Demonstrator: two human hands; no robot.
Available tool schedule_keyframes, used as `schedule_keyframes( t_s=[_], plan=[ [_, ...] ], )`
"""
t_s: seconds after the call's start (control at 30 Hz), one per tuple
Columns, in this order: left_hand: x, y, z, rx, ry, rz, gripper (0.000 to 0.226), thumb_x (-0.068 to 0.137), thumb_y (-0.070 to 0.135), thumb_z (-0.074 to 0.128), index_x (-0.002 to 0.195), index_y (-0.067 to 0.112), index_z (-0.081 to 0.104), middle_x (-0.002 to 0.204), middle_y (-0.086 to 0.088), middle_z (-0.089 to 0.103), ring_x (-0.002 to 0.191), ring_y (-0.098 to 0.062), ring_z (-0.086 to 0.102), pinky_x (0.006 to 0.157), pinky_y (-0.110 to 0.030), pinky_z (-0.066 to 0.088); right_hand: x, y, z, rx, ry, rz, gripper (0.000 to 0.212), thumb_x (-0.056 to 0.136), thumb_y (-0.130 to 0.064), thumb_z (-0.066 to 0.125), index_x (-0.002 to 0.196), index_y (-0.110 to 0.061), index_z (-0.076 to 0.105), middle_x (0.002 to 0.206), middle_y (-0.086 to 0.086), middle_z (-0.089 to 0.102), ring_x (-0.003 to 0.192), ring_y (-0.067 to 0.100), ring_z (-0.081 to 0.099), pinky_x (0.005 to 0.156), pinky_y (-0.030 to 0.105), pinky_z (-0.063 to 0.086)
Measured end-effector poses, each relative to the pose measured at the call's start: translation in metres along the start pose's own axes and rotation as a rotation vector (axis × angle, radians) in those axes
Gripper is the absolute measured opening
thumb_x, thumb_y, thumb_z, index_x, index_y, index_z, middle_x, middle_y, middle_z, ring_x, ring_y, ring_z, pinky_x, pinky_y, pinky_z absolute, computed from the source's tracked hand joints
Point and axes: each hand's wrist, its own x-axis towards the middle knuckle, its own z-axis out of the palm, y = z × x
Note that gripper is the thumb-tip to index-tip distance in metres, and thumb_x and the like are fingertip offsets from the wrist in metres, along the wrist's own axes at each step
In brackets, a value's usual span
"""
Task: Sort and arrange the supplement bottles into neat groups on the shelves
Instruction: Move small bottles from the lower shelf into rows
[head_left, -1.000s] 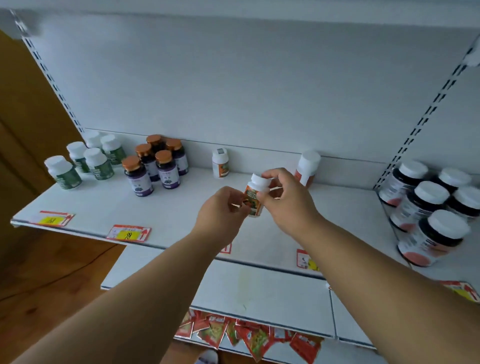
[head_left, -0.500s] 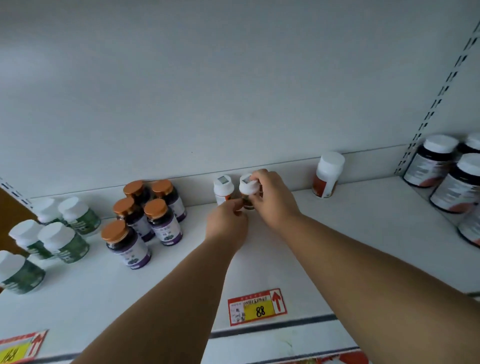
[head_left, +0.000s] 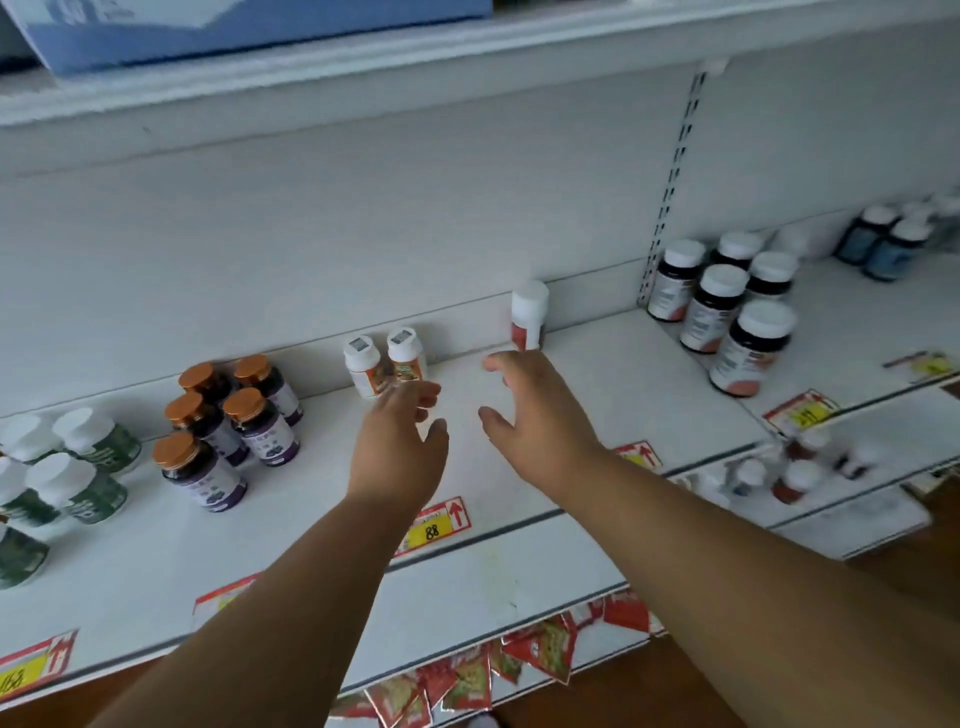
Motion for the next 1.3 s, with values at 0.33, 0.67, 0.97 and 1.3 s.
schedule_keyframes(
  t_s=[0.33, 0.67, 0.97, 1.3],
  plan=[
    [-0.136, 0.147, 0.108, -0.075, -0.025, 0.33, 0.033, 0.085, 0.008, 0.069, 0.116, 0.019, 0.065, 0.103, 0.009, 0.06, 0.096, -0.013, 0.059, 0.087, -0.034, 0.052, -0.166, 0.109, -0.157, 0.01, 0.114, 0.037, 0.041, 0.088, -0.015, 0.066, 0.127, -0.018, 0.055, 0.125, 0.001, 0.05, 0.109, 0.016, 0.054, 0.089, 0.021, 0.041],
    [-0.184, 0.169, 0.266, 0.009, -0.312, 0.26, 0.034, 0.09, 0.018, 0.067, 0.122, 0.026, 0.062, 0.112, 0.011, 0.061, 0.099, -0.006, 0.054, 0.086, -0.025, 0.05, -0.242, 0.258, -0.156, 0.024, 0.101, 0.324, 0.034, 0.09, -0.021, 0.065, 0.124, -0.022, 0.056, 0.122, -0.003, 0.052, 0.107, 0.015, 0.056, 0.086, 0.027, 0.048],
    [-0.134, 0.057, 0.475, 0.114, -0.524, 0.066, 0.037, 0.093, 0.02, 0.064, 0.127, 0.03, 0.056, 0.118, 0.014, 0.062, 0.101, -0.004, 0.057, 0.086, -0.02, 0.046, -0.227, 0.452, 0.005, 0.124, 0.062, 0.607, 0.037, 0.092, -0.027, 0.066, 0.127, -0.027, 0.053, 0.126, -0.005, 0.056, 0.111, 0.008, 0.056, 0.088, 0.016, 0.045],
    [-0.054, -0.019, 0.589, 0.195, -0.359, 0.069, 0.052, 0.093, 0.017, 0.065, 0.139, 0.028, 0.044, 0.137, -0.001, 0.052, 0.11, -0.016, 0.06, 0.088, -0.023, 0.049, -0.174, 0.534, 0.139, 0.337, 0.013, 0.645, 0.043, 0.099, -0.024, 0.054, 0.141, -0.023, 0.045, 0.143, -0.003, 0.053, 0.13, 0.014, 0.051, 0.107, 0.025, 0.039]
  ],
)
